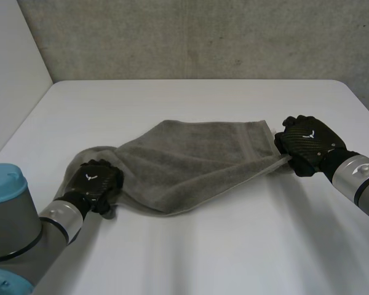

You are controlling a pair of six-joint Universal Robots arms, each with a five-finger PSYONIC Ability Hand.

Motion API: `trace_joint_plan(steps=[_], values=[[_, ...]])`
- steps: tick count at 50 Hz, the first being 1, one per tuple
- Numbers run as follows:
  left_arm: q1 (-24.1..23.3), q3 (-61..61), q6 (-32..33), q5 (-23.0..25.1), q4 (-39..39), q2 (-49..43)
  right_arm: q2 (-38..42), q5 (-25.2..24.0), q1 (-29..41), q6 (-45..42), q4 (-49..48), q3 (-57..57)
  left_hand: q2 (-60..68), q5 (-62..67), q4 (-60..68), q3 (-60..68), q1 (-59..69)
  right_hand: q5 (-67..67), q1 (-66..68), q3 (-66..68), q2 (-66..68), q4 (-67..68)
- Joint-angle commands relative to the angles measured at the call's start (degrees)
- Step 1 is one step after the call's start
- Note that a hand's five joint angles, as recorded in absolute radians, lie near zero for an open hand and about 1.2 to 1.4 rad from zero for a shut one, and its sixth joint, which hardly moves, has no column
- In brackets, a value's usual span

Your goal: Fold the towel.

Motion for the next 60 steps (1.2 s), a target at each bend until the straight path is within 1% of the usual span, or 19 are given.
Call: trace_joint_plan(steps=[1,9,14,28,30,32,36,39,41,42,43,44,45,47,50,52,54,58,60], values=[[-0.1,2.4,0.1,-0.7,0.1,-3.0,0.3,-0.1,0.0,-0.1,0.0,0.0,-0.5,0.9,-3.1,-2.8,-0.6,2.3,4.3,-2.7,3.0,-4.4],[-0.1,4.1,0.3,-2.2,0.2,-5.2,0.5,-0.1,0.0,-0.3,0.0,0.0,3.4,4.7,-3.1,-2.8,3.3,2.3,4.3,-2.7,3.0,-4.4],[-0.2,5.3,0.3,-2.2,0.3,-5.5,1.1,-0.1,0.0,-0.4,0.0,0.0,13.5,14.8,-3.1,-2.8,13.3,2.3,4.3,-2.7,3.0,-4.4],[-0.3,6.5,0.3,-2.1,0.3,-6.7,1.4,0.0,0.2,-0.6,0.0,-0.1,29.8,31.1,-3.1,-2.8,29.7,2.3,4.3,-2.7,3.0,-4.4],[-0.3,6.9,0.3,-2.1,0.2,-6.7,1.4,0.2,0.2,-0.5,0.0,-0.1,42.2,43.5,-3.1,-2.8,42.1,2.3,4.3,-2.7,3.0,-4.4],[-0.2,7.2,0.3,-2.1,0.2,-6.7,1.4,0.2,0.2,-0.3,0.1,-0.1,45.4,46.7,-3.1,-2.8,45.3,2.3,4.3,-2.7,3.0,-4.4],[0.2,8.2,-0.2,-1.9,-0.5,-6.4,0.3,0.2,-0.1,0.0,1.7,-1.0,45.4,46.8,-3.1,-2.8,45.3,2.3,4.3,-2.7,3.0,-4.4],[0.7,8.0,-0.2,-1.6,-0.9,-3.9,-0.7,0.1,-0.4,0.0,3.5,-1.6,45.4,46.8,-3.1,-2.8,45.3,2.3,4.3,-2.7,3.0,-4.4],[1.9,7.4,-0.4,-1.2,-2.9,4.1,-2.2,0.0,-0.4,-0.1,6.0,-2.8,45.4,46.8,-3.1,-2.8,45.3,2.3,4.3,-2.7,3.0,-4.4],[1.9,7.4,-0.4,-1.2,-2.9,4.1,-4.0,-0.1,-0.4,-0.3,9.4,-4.3,45.4,46.8,-3.1,-2.8,45.3,2.3,4.3,-2.7,3.0,-4.4],[2.8,7.4,-0.4,-0.5,-4.2,8.0,-6.0,-0.5,-0.5,-0.4,13.0,-6.1,45.4,46.8,-3.1,-2.8,45.3,2.3,4.3,-2.7,3.0,-4.4],[3.5,7.5,-0.6,0.8,-5.5,11.5,-6.0,-0.5,-0.5,-0.4,13.0,-6.1,45.4,46.8,-3.1,-2.8,45.3,2.3,4.3,-2.7,3.0,-4.4],[3.5,7.5,-0.6,0.8,-5.5,11.5,-7.9,-0.5,-0.6,-0.3,15.2,-7.7,45.4,46.8,-3.1,-2.8,45.3,2.3,4.3,-2.7,3.0,-4.4],[3.9,9.4,-2.0,3.1,-8.7,18.5,-10.1,-0.6,-1.1,0.0,16.9,-9.5,45.4,46.8,-3.1,-2.8,45.3,2.3,4.3,-2.7,3.0,-4.4],[4.0,11.2,-3.5,3.9,-10.4,22.0,-14.5,-1.5,-1.6,0.2,19.3,-12.9,45.4,46.8,-3.1,-2.8,45.3,2.3,4.3,-2.7,3.0,-4.4],[4.2,15.4,-7.1,4.7,-13.4,27.5,-16.7,-2.3,-1.6,0.6,20.0,-14.9,45.4,46.8,-3.1,-2.8,45.3,2.3,4.3,-2.7,3.0,-4.4],[4.4,17.7,-8.5,4.9,-14.8,29.4,-19.7,-3.0,-1.4,2.6,20.8,-19.7,45.4,46.8,-3.1,-2.8,45.3,2.3,4.3,-2.7,3.0,-4.4],[5.3,21.8,-9.5,5.5,-16.3,30.8,-20.6,-3.5,-1.8,5.4,20.9,-23.8,45.4,46.8,-3.1,-2.8,45.3,2.3,4.3,-2.7,3.0,-4.4],[7.3,24.7,-9.8,6.9,-17.0,30.4,-20.7,-3.9,-1.8,6.3,20.9,-25.2,45.4,46.8,-3.1,-2.8,45.3,2.3,4.3,-2.7,3.0,-4.4]])
